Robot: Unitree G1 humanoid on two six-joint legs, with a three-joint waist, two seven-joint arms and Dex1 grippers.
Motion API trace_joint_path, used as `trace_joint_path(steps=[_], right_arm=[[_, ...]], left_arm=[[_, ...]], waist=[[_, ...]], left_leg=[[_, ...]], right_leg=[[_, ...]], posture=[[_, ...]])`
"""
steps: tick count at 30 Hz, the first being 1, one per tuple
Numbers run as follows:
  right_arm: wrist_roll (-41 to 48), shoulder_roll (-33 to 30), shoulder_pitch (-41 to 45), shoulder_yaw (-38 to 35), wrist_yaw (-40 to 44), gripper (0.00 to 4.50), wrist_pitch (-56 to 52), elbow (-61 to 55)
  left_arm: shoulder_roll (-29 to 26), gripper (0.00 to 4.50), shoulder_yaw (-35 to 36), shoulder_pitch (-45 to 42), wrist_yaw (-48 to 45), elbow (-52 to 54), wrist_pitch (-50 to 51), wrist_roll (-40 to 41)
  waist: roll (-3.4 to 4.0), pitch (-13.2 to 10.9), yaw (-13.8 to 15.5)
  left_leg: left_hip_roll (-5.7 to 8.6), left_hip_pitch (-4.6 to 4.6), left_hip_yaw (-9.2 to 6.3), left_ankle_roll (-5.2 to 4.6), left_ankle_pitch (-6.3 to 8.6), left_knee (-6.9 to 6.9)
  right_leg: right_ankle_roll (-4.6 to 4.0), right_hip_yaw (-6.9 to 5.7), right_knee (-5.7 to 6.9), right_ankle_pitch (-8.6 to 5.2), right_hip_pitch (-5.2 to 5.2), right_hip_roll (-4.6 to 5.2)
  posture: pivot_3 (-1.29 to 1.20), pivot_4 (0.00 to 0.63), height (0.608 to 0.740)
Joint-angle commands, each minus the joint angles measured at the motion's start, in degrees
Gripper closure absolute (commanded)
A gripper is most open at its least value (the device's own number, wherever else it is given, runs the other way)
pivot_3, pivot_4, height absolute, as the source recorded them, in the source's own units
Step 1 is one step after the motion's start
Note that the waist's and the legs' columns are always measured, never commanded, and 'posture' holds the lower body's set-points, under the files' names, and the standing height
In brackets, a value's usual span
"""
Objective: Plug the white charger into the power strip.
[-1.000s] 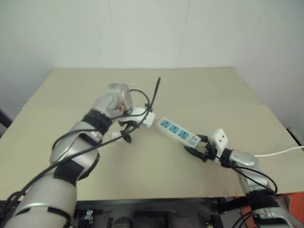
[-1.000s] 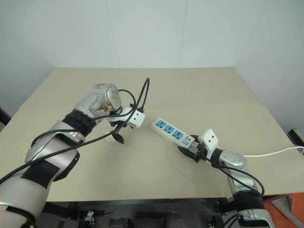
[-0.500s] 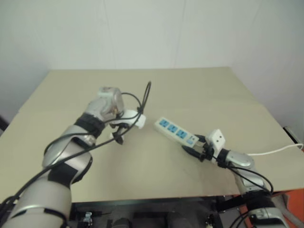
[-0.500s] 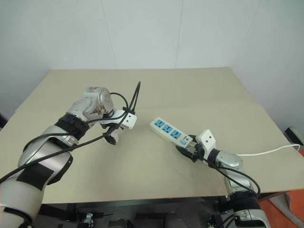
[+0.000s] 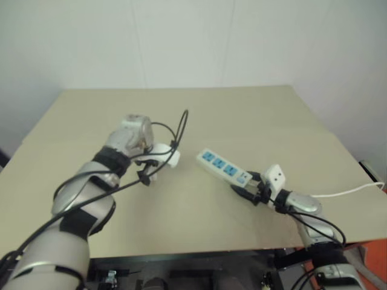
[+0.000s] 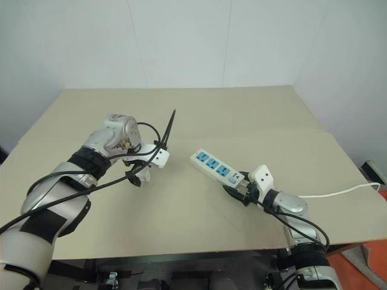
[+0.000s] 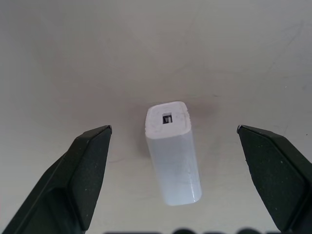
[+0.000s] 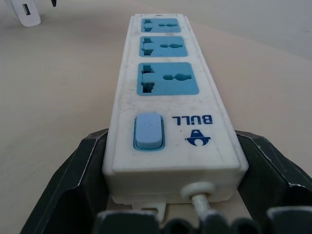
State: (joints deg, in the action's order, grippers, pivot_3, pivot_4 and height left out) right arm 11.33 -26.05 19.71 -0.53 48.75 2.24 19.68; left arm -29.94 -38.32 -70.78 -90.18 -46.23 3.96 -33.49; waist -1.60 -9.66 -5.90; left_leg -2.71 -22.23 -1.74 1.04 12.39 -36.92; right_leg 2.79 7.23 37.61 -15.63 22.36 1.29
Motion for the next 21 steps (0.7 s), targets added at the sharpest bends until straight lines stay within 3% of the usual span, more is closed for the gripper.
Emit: trace_joint_path(steps=[1, 6, 9, 10, 13, 20, 21], right_arm=[[-2.08, 1.02, -0.89, 2.44, -0.31, 1.1, -0.42, 1.73], [-2.09, 1.12, -1.21, 2.43, -0.74, 1.1, -0.53, 1.38], [-2.14, 1.15, -1.52, 2.39, -0.96, 1.1, -0.52, 1.21], [-2.17, 1.18, -1.57, 2.37, -1.05, 1.1, -0.51, 1.23], [-2.17, 1.22, -1.77, 2.32, -1.31, 1.1, -0.53, 1.08], [-2.28, 1.28, -1.29, 2.53, -1.57, 1.1, -0.74, 1.05], [-2.32, 1.3, -1.17, 2.55, -1.59, 1.1, -0.71, 1.16]], left_arm=[[0.51, 0.0, 0.14, -0.93, 0.42, -1.16, -1.15, -0.28], [1.12, 0.0, -0.6, -1.5, -0.22, -2.79, -2.93, -1.08], [1.33, 0.58, -0.76, -1.73, -0.25, -3.98, -3.69, -1.31], [1.43, 0.58, -0.76, -1.84, -0.12, -4.45, -3.99, -1.36], [1.95, 1.27, -0.92, -2.19, 0.59, -6.4, -5.16, -1.82], [3.22, 3.47, -1.01, -3.17, 2.54, -10.12, -7.49, -3.09], [3.36, 3.49, -0.88, -3.26, 2.81, -10.42, -7.71, -3.04]], waist=[[-0.01, 0.0, -0.03], [-0.01, 0.01, -0.1], [-0.02, 0.01, -0.17], [-0.02, 0.01, -0.2], [-0.04, 0.03, -0.21], [-0.07, 0.04, -0.23], [-0.07, 0.04, -0.24]], left_leg=[[0.0, 0.01, 0.0, 0.0, 0.0, 0.0], [0.0, 0.02, 0.0, 0.0, 0.0, 0.0], [0.0, 0.02, 0.0, 0.0, 0.0, 0.0], [0.0, 0.02, 0.0, 0.0, 0.0, 0.0], [0.0, 0.02, 0.0, 0.0, 0.0, 0.0], [0.0, 0.02, 0.0, 0.0, 0.0, 0.0], [0.0, 0.02, 0.0, 0.0, 0.0, 0.0]], right_leg=[[0.0, 0.01, 0.0, 0.0, -0.01, 0.0], [0.0, 0.01, 0.01, 0.0, -0.01, -0.01], [0.0, 0.02, 0.01, 0.0, -0.02, -0.01], [0.0, 0.02, 0.01, 0.0, -0.02, -0.01], [0.0, 0.02, 0.01, 0.0, -0.02, -0.01], [0.01, 0.02, 0.0, 0.0, -0.03, -0.01], [0.01, 0.02, 0.0, 0.0, -0.03, -0.01]], posture=[[0.0, 0.15, 0.74], [0.0, 0.15, 0.74], [0.0, 0.15, 0.74], [0.0, 0.15, 0.74], [0.0, 0.15, 0.74], [0.0, 0.15, 0.74], [0.0, 0.15, 0.74]])
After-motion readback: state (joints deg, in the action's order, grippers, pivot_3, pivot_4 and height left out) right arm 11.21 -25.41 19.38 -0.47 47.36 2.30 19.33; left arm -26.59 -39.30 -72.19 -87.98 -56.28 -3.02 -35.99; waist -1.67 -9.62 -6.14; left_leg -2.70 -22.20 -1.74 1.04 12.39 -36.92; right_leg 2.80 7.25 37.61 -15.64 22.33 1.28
